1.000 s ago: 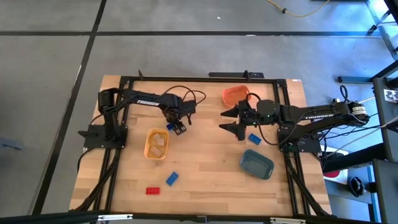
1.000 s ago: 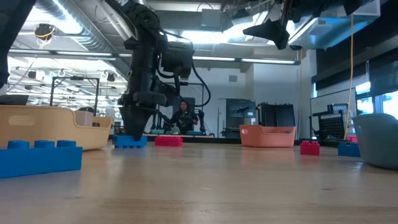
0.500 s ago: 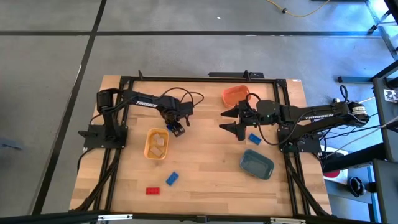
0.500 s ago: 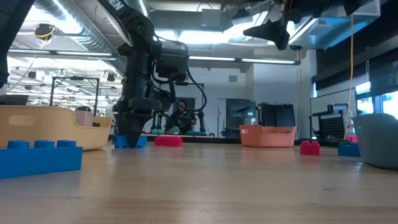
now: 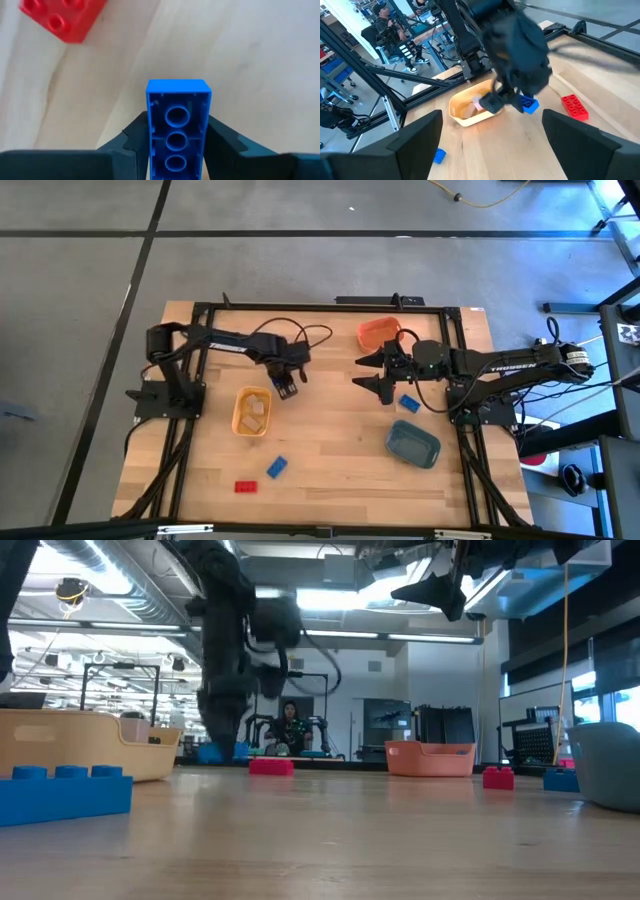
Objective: Sort & place blocks by color
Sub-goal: Put the top left blue game piece into the orange bin
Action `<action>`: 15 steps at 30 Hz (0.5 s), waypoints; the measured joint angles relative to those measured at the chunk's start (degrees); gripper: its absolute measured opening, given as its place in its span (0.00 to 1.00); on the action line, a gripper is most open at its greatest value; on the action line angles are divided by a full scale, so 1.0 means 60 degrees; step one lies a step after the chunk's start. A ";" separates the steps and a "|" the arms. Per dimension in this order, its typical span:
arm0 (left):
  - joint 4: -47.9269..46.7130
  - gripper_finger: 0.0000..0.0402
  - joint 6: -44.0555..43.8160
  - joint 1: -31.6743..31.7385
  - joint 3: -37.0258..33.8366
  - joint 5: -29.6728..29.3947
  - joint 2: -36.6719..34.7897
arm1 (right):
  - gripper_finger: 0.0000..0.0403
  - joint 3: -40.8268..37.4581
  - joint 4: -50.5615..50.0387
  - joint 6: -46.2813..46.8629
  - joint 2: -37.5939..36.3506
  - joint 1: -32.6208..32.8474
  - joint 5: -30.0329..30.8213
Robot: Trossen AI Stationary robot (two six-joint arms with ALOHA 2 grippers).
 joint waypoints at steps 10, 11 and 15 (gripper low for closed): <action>0.3786 0.32 0.0164 -0.0873 0.0014 -0.0140 -0.2846 | 0.86 -0.0003 0.0249 -0.0184 0.0000 0.0000 0.0022; 0.4211 0.32 0.0204 -0.1010 0.0015 -0.0140 -0.2950 | 0.86 -0.0003 0.0312 -0.0200 0.0000 0.0000 0.0022; 0.5265 0.32 0.0224 -0.1560 0.0018 -0.0140 -0.3001 | 0.86 -0.0004 0.0503 -0.0476 0.0095 0.0004 0.0011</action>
